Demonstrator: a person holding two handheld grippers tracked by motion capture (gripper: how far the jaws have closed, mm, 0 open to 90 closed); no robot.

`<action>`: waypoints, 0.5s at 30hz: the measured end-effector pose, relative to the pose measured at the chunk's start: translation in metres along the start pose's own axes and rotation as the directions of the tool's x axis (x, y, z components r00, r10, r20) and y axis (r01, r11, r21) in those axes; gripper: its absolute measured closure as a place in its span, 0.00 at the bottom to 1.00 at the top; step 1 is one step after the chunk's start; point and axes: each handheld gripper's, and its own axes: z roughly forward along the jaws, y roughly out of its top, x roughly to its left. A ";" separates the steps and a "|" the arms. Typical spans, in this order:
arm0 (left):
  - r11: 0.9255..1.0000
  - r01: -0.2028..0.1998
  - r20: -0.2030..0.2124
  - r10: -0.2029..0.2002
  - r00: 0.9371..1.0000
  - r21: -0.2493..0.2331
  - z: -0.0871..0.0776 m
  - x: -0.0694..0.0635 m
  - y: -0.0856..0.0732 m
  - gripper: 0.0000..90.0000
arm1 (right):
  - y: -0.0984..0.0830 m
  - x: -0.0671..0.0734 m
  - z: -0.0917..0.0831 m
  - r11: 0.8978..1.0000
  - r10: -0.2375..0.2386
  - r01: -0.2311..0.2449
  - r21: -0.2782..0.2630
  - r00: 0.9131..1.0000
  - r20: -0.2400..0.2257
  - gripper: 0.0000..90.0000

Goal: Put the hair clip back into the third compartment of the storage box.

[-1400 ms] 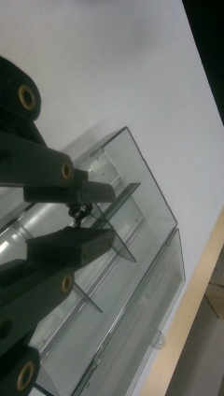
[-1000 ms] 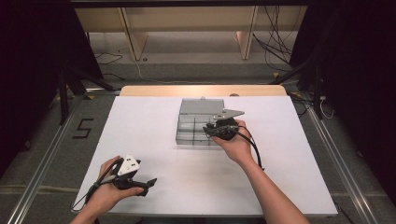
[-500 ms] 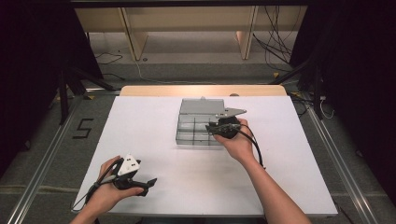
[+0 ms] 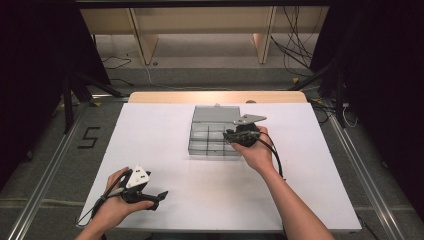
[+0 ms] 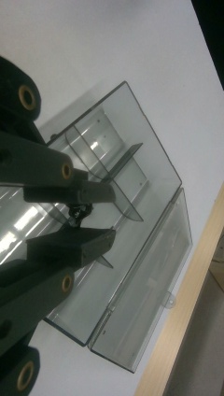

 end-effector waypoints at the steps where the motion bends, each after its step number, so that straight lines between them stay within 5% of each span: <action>1: 1.000 -0.001 0.001 0.001 1.000 0.002 0.000 0.000 0.000 0.12 | 0.000 -0.001 0.000 1.000 0.002 -0.002 0.000 1.000 0.002 0.86; 15: 1.000 -0.001 0.001 0.001 1.000 0.001 0.000 0.000 0.000 0.12 | -0.001 -0.012 0.001 1.000 0.027 -0.028 0.014 0.999 0.046 0.86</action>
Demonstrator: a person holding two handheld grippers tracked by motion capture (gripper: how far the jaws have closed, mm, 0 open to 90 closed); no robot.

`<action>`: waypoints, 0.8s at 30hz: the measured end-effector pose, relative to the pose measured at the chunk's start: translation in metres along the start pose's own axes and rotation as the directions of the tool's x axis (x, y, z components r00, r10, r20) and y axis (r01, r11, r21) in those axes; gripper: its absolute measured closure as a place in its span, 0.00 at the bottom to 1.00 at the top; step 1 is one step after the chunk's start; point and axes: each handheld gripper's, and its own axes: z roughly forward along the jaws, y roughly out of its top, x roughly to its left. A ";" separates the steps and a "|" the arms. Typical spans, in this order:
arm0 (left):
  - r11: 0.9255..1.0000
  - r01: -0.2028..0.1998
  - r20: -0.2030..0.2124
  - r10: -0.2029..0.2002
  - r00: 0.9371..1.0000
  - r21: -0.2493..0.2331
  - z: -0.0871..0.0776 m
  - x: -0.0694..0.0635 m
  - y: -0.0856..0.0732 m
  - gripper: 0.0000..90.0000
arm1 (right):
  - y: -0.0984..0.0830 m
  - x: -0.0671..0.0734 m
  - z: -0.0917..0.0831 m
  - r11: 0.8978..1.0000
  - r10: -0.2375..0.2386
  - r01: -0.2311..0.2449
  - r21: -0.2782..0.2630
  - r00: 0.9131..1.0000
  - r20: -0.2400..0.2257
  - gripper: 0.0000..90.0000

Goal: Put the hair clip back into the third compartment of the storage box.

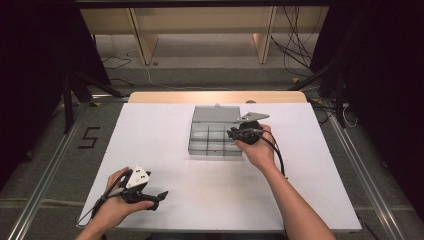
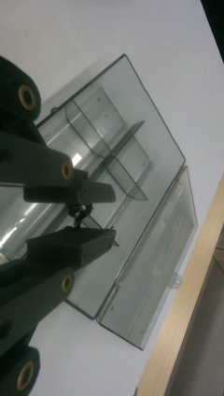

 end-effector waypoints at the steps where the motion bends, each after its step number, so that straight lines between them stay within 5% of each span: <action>1: 1.000 0.000 0.000 0.000 1.000 0.000 0.000 0.000 0.000 0.13 | 0.000 -0.001 0.000 1.000 0.002 -0.002 0.001 1.000 0.003 0.86; 24: 1.000 0.001 0.003 -0.001 1.000 0.002 0.000 0.000 0.000 0.13 | 0.000 -0.011 0.007 0.999 0.027 -0.028 0.018 0.999 0.039 0.86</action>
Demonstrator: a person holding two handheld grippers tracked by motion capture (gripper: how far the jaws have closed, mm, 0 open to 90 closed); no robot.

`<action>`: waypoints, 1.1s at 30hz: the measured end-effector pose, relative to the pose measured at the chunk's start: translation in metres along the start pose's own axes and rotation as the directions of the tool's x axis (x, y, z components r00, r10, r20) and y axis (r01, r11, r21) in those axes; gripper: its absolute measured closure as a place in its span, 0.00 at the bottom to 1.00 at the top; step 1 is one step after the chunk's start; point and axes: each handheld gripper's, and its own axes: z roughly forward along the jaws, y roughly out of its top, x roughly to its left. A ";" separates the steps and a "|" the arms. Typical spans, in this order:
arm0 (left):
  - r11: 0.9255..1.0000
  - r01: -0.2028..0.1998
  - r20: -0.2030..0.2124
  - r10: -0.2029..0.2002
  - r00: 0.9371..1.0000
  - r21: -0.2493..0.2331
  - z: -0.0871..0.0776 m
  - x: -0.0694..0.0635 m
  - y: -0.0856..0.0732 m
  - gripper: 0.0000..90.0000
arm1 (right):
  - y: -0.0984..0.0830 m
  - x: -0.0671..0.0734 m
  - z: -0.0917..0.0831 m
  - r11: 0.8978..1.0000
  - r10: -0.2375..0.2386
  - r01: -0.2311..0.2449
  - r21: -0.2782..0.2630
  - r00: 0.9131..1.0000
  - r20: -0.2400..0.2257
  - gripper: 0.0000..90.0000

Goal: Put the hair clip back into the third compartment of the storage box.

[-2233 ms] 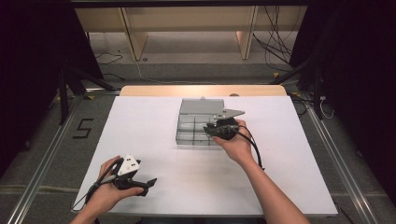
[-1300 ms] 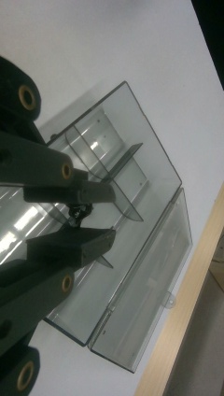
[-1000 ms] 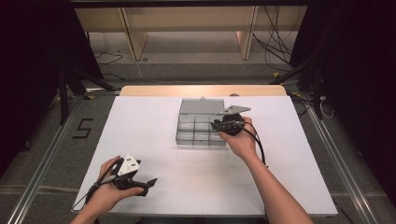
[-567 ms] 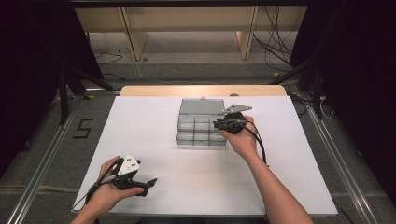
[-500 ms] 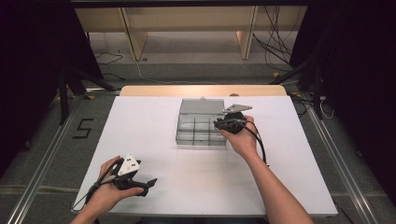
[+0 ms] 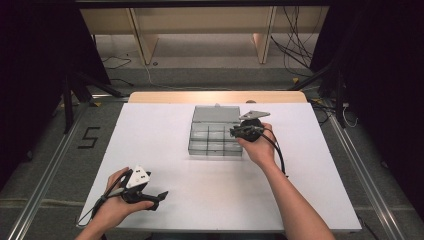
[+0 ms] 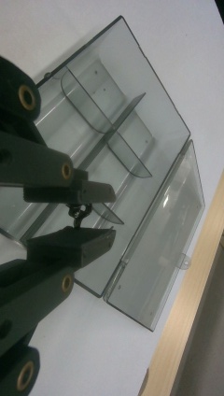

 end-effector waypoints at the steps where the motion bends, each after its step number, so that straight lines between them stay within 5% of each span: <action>1: 1.000 0.000 0.000 0.000 1.000 -0.001 0.000 0.000 0.000 0.13 | 0.000 0.000 0.000 1.000 0.003 -0.003 0.000 1.000 0.001 0.86; 33: 1.000 0.001 0.001 -0.001 1.000 0.000 0.000 0.000 0.000 0.13 | -0.001 -0.006 0.017 0.999 0.041 -0.041 0.023 0.999 0.028 0.85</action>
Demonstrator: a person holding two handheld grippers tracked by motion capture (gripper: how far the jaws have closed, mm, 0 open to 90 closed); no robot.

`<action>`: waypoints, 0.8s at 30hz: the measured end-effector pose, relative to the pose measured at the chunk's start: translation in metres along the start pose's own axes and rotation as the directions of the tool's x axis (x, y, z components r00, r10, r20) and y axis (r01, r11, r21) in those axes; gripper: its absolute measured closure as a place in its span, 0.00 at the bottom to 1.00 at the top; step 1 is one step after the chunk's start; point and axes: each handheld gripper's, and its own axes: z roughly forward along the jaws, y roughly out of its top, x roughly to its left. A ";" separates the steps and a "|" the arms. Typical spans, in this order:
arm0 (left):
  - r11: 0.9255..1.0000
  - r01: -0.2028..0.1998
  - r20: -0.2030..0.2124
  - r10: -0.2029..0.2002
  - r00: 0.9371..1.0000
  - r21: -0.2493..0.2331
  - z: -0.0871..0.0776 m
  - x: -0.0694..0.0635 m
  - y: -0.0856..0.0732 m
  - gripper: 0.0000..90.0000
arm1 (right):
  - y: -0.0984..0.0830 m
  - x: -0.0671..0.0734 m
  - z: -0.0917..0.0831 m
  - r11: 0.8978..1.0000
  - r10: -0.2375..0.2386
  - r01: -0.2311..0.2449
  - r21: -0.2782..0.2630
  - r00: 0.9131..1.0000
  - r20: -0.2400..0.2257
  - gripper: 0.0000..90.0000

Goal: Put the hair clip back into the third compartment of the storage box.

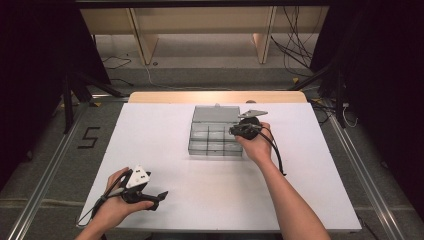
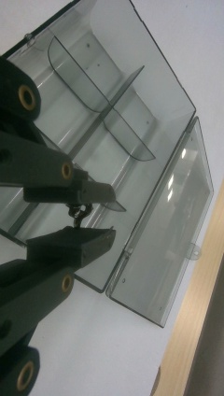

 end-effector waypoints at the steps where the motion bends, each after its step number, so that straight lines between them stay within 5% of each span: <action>1: 1.000 0.000 0.000 0.000 1.000 0.000 0.000 0.000 0.000 0.13 | 0.000 0.000 0.001 1.000 0.001 -0.001 0.001 1.000 0.001 0.85; 24: 1.000 -0.001 0.000 0.001 1.000 0.000 0.000 0.000 0.000 0.13 | 0.003 -0.001 0.010 1.000 0.011 -0.012 0.024 1.000 0.019 0.85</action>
